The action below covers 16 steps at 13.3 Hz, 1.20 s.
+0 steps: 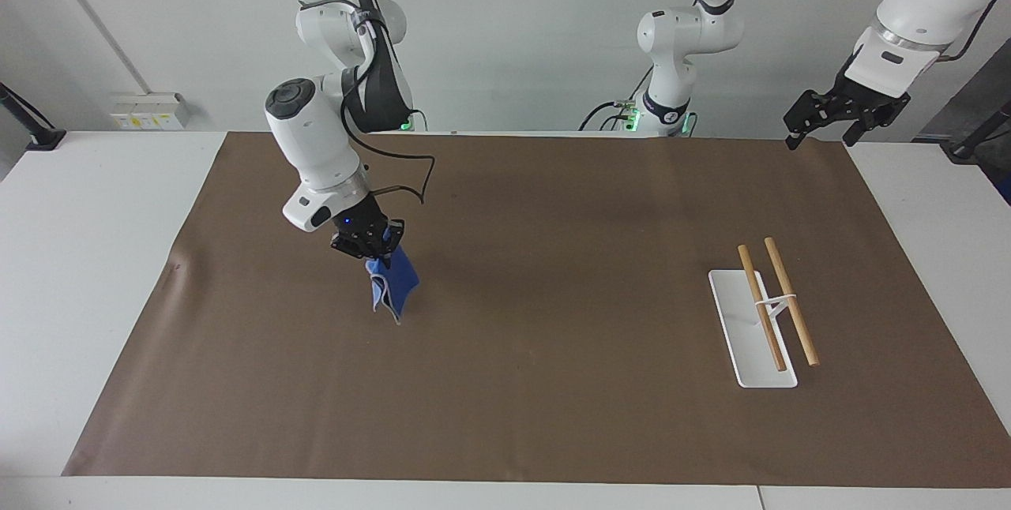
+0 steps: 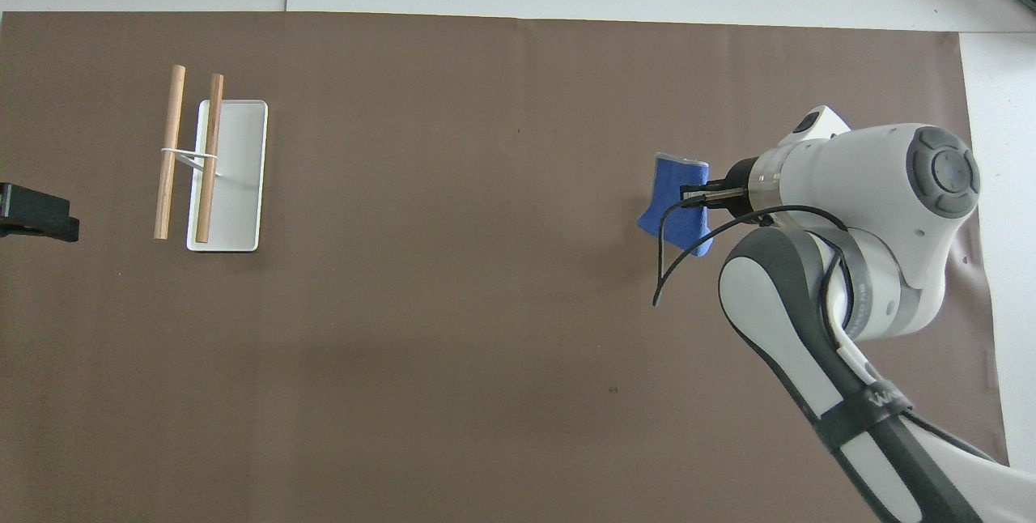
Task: Right arm passes towel to left arm to hang
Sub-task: 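Lift the blue towel with the right gripper toward the wooden rack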
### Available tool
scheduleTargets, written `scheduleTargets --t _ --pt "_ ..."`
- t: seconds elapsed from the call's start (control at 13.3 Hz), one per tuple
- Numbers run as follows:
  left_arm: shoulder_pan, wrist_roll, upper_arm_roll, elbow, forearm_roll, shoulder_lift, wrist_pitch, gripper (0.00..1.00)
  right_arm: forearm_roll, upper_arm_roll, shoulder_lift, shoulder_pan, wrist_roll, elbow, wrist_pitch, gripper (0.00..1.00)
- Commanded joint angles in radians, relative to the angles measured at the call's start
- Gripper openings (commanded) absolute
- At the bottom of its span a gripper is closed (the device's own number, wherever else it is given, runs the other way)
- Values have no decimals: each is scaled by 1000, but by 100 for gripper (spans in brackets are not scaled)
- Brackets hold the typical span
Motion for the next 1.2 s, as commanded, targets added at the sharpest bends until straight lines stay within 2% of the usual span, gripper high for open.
scheduleTargets --t 0.0,0.08,0.3,0.6,0.75,0.9,1.13 --pt "11 4 -5 -23 2 -23 -7 100 144 60 21 -10 -12 86 -24 0" --pt "11 4 -5 -23 3 -23 -7 100 202 84 24 -10 -12 104 -24 0" --pt "11 4 -5 -23 3 -23 -8 100 510 143 25 -8 -58 120 -13 0" --pt "11 7 -5 -23 2 -23 -16 100 802 207 17 -5 -168 118 -6 0" --pt "-1 17 -5 -29 2 -29 -34 100 1013 215 11 28 -234 117 31 0" --pt "-3 39 -10 -88 -4 -57 -37 100 1138 215 13 67 -265 118 82 0" --pt "10 82 -5 -169 -172 -84 85 100 1297 215 11 102 -309 121 96 0"
